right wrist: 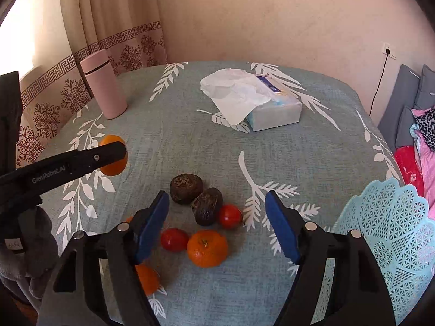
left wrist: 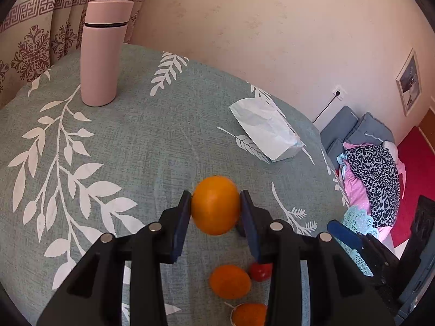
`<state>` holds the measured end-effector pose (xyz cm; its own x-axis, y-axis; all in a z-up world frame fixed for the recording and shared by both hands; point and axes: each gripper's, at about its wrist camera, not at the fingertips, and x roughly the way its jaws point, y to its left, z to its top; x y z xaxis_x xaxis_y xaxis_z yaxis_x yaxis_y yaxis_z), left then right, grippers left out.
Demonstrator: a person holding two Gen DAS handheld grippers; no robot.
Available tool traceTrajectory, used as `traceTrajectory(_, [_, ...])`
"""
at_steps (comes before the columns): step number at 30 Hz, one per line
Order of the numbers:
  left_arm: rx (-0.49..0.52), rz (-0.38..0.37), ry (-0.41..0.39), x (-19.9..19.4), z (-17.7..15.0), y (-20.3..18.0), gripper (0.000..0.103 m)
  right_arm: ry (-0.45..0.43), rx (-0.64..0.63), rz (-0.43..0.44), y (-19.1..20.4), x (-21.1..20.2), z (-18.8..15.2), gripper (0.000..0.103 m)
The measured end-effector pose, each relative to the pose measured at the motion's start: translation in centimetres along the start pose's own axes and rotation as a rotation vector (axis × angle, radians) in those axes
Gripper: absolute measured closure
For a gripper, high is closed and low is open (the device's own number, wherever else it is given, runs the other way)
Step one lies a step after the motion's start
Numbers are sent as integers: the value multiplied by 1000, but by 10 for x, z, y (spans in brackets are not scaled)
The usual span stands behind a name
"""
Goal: Organize fruits
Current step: 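Grasp the dark avocado with the right tool while the left tool holds the orange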
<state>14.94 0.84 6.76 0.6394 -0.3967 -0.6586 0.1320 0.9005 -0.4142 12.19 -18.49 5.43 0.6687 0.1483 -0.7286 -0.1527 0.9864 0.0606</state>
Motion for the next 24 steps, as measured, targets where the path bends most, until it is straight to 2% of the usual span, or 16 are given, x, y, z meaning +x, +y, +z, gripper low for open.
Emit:
traceTrajectory(6, [-21,15,13,3,1,8,66,121,-93,-35,18,46,10,36])
traceTrajectory(7, [-25,15,17,4,0,9,66,135,-104,-51,19,52,10,41])
traceTrajectory(9, [-29,19,20,5,0,10,66,141,-109,-30,19,55,11,41])
traceTrajectory(11, [-31,19,19,5,0,10,66,142,-120,-27,20,55,11,47])
traceTrajectory(15, [-29,21,19,6,0,10,66,170,-123,5,23,54,8,69])
traceTrajectory(24, [-22,22,19,5,-1,8,66,166,-123,41,26,42,-5,74])
